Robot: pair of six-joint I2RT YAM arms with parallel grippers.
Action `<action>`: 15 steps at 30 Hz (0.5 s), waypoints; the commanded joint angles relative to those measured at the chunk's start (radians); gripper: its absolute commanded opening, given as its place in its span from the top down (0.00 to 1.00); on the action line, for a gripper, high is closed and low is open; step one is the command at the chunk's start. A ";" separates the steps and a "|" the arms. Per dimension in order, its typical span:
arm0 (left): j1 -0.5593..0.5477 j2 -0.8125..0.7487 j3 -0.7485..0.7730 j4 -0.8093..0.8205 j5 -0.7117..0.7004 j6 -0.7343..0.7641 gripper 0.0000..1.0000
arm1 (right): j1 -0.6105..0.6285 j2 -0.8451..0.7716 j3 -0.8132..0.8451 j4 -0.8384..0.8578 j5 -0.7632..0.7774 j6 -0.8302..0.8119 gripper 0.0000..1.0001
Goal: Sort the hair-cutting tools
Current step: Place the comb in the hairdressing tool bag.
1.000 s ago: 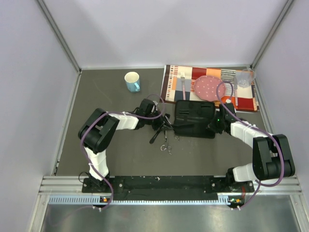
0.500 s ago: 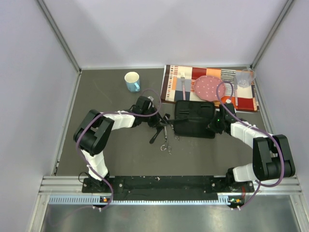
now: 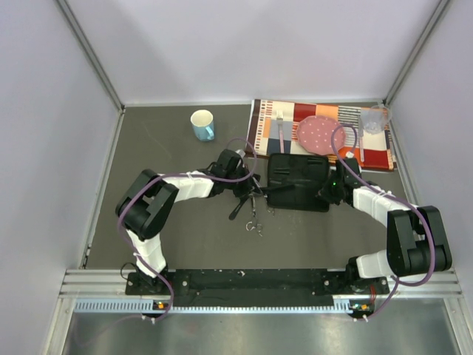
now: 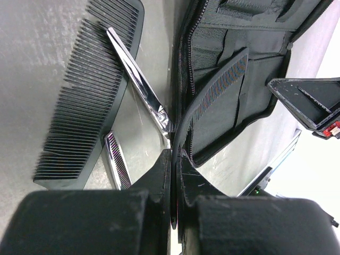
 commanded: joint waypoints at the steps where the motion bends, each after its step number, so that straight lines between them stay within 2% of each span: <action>1: -0.031 0.027 -0.004 -0.083 -0.007 0.027 1.00 | 0.012 0.025 -0.041 -0.033 0.025 -0.020 0.94; 15: -0.042 -0.015 -0.057 -0.105 -0.027 0.001 1.00 | 0.010 0.027 -0.041 -0.033 0.026 -0.018 0.94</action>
